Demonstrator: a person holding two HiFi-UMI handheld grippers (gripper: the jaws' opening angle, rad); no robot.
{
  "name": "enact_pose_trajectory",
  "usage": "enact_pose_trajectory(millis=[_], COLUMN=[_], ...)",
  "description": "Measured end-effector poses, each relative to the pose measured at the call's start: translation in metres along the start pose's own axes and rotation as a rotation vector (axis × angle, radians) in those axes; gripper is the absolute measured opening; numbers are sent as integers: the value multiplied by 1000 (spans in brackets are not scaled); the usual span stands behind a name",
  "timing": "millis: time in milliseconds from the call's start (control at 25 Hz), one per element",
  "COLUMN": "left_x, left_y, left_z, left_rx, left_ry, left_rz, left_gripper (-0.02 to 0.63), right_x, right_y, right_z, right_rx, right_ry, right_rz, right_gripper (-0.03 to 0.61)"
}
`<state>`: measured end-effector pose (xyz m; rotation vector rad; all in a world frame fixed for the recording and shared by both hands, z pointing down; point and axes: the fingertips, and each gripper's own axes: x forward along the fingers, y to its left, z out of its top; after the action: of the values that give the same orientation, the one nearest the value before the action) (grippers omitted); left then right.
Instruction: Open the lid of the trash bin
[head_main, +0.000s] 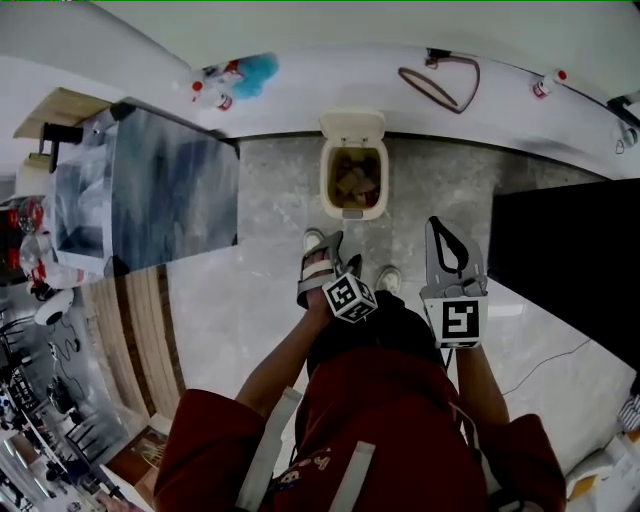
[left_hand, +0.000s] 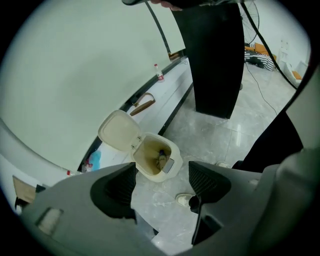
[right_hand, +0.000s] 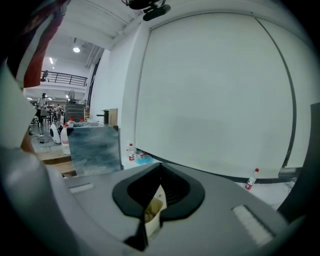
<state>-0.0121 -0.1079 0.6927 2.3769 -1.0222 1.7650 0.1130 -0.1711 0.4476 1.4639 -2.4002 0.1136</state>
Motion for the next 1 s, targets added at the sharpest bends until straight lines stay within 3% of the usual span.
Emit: enact_pose_trajectory(millis=[280,720,840,1000], left_x=[-58,-144,-171,-211], left_y=[36,99,115,133], left_z=[12,28,39,62], left_rx=[-133,-403,-446,-484], left_ry=[-79,-250,-322,-479], left_rz=[105,248,290,336], left_gripper=[342,341,341,341], right_x=[-24,-42,-48,-62], right_y=[10,18,19,10], right_z=[11,56,75,94], right_rx=[-15,-33,-37,-42], right_ry=[-11,-115,-144,-183], right_rz=[8,27,30,15], right_gripper=[0,0,0,0])
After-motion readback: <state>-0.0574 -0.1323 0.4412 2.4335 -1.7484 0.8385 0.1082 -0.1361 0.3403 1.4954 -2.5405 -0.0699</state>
